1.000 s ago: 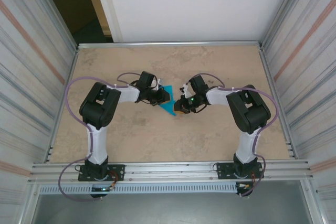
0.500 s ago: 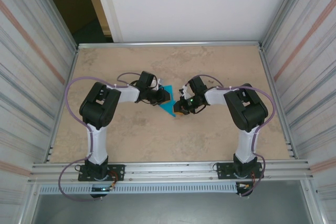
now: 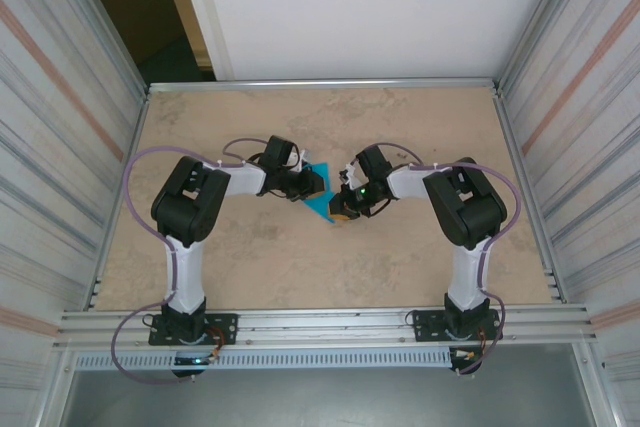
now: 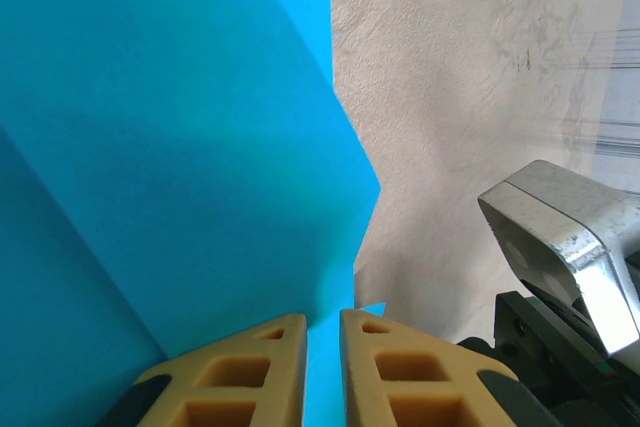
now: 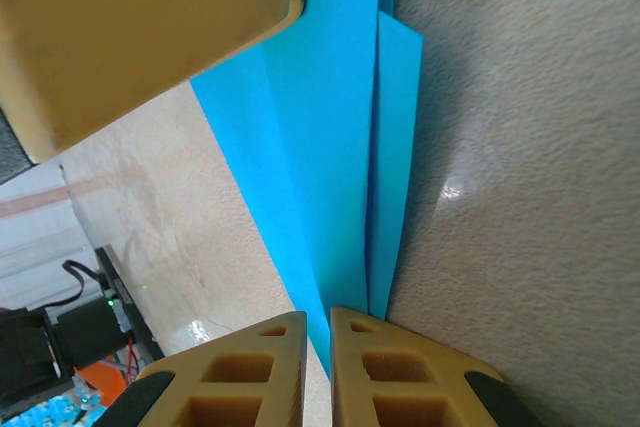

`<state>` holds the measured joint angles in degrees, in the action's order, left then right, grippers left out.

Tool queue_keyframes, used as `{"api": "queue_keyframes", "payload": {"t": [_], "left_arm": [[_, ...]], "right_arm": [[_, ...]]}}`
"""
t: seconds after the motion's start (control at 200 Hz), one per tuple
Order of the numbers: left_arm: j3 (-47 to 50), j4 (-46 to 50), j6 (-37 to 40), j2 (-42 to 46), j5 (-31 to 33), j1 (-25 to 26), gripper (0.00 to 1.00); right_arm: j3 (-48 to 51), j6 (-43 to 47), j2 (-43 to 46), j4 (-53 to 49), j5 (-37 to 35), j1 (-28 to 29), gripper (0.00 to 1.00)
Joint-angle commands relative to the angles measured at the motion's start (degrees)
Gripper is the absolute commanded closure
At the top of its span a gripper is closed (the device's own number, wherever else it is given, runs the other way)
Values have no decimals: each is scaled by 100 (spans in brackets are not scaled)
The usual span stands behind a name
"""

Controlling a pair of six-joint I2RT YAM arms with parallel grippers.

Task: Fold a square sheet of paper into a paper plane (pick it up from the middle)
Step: Fourth fold the wing at the center of the table.

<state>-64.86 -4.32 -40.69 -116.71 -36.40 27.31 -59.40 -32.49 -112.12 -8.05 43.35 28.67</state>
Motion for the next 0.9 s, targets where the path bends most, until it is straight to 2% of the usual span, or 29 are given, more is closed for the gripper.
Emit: {"api": "queue_keyframes", "payload": {"t": [0.0, 0.356, 0.646, 0.897], "left_arm": [[174, 467, 60, -221, 248, -42, 83], [-330, 768, 267, 85, 165, -60, 82], [-549, 681, 364, 48, -6, -327, 82], [-801, 918, 421, -162, 82, -349, 83]], "right_arm": [[-103, 134, -139, -321, -163, 93, 87], [-245, 846, -118, -1330, -961, 113, 88], [-291, 1014, -95, -1497, -1010, 104, 88], [-331, 1053, -101, -1525, -990, 98, 88]]}}
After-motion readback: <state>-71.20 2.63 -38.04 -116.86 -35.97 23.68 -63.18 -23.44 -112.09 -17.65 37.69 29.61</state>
